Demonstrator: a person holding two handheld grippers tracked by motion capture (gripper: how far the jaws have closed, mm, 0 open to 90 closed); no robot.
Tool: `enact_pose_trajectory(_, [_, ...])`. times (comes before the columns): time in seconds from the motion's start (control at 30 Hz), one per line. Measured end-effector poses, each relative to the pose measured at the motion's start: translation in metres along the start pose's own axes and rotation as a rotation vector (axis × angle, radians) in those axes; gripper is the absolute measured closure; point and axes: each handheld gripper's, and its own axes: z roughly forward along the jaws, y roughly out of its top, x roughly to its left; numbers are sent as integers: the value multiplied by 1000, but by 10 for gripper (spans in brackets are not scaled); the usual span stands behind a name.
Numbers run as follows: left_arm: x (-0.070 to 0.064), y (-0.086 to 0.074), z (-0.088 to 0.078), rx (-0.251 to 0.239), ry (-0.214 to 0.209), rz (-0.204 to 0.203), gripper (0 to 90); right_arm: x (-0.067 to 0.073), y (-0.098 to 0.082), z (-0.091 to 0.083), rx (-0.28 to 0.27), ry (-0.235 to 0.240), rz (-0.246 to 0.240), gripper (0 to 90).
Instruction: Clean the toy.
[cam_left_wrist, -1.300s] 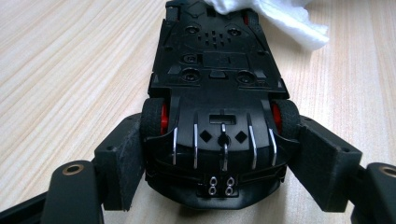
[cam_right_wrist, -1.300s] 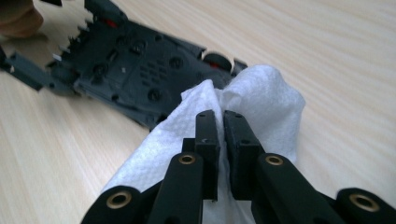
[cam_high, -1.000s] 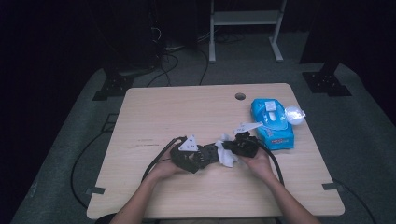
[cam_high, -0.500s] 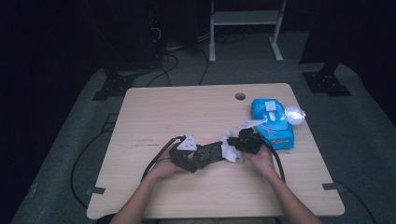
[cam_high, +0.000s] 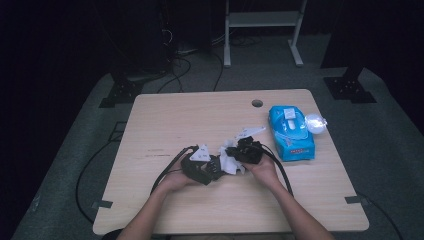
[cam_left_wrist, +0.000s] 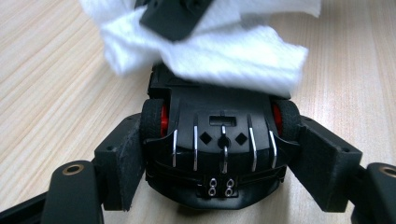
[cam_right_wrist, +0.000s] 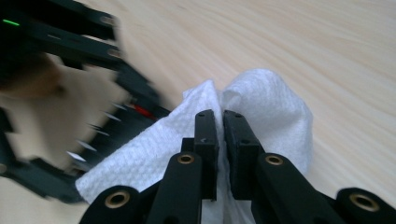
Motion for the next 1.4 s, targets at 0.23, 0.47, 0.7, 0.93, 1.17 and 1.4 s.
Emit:
enact_pose_trajectory(0.23, [1,1,1,19,0,3,246,-35,-21,-24,7,-69,96,835])
enact_pose_trajectory(0.47, [0,2,0,4,5,2,246,-26,-41,-39,15,-51,64,836])
enact_pose_trajectory(0.7, [0,2,3,36,3,9,246,-19,-37,-43,8,-28,48,836])
enact_pose_trajectory(0.93, [0,2,3,38,7,16,246,-19,-13,-19,-9,-28,57,837])
enact_pose_trajectory(1.17, [1,1,1,30,6,7,246,-25,-25,-30,13,-50,62,836])
enact_pose_trajectory(1.4, [1,3,1,18,10,8,246,-14,-46,-43,26,-20,40,837])
